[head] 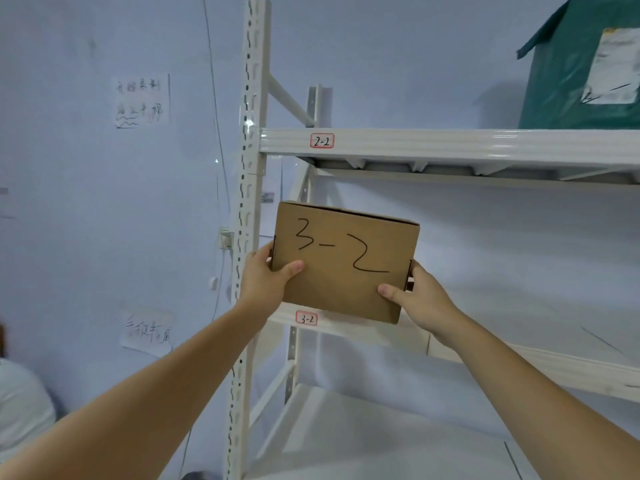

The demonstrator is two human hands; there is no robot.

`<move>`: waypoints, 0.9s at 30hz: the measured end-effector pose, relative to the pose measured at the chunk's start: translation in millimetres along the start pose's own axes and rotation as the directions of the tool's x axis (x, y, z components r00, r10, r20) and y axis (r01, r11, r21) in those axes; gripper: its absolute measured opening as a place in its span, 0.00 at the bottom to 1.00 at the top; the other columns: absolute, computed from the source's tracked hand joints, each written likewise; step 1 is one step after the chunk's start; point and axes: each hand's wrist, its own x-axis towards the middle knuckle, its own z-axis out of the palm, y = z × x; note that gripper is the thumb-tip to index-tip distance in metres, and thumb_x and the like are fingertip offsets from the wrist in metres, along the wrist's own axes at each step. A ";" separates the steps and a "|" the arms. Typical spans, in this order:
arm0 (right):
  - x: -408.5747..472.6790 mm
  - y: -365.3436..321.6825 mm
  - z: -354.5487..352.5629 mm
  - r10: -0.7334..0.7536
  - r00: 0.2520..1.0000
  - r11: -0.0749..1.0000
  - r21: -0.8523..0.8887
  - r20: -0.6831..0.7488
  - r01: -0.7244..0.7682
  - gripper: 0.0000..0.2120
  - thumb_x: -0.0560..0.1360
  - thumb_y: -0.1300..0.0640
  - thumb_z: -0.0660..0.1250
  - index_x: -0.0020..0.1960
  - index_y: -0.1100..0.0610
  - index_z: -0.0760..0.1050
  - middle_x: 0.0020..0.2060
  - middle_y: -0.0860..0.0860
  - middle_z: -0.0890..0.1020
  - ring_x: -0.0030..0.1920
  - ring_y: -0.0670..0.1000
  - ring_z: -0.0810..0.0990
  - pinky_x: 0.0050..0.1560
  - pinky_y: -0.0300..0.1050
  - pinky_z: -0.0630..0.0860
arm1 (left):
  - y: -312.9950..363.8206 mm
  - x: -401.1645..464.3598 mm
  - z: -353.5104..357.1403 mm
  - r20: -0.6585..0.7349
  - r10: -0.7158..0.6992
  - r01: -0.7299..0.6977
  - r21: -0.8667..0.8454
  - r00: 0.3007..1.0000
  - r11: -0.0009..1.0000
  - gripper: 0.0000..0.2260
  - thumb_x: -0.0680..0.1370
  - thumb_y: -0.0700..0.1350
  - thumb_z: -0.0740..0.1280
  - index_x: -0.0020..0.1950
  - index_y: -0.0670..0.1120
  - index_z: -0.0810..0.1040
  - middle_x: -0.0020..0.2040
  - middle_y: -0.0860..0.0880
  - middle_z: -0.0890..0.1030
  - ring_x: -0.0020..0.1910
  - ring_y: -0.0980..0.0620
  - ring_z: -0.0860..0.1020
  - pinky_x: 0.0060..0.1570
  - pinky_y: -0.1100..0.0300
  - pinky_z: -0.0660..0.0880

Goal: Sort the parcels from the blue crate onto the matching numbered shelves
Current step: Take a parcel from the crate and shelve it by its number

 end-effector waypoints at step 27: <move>190.1 73.2 72.8 0.253 0.961 0.959 -0.100 -0.111 -0.264 0.42 0.69 0.56 0.83 0.75 0.55 0.63 0.58 0.47 0.76 0.63 0.57 0.79 0.62 0.61 0.79 | -102.1 184.6 74.6 0.027 -0.312 0.301 0.188 0.950 0.935 0.18 0.84 0.46 0.66 0.72 0.43 0.68 0.67 0.44 0.76 0.64 0.40 0.76 0.61 0.48 0.72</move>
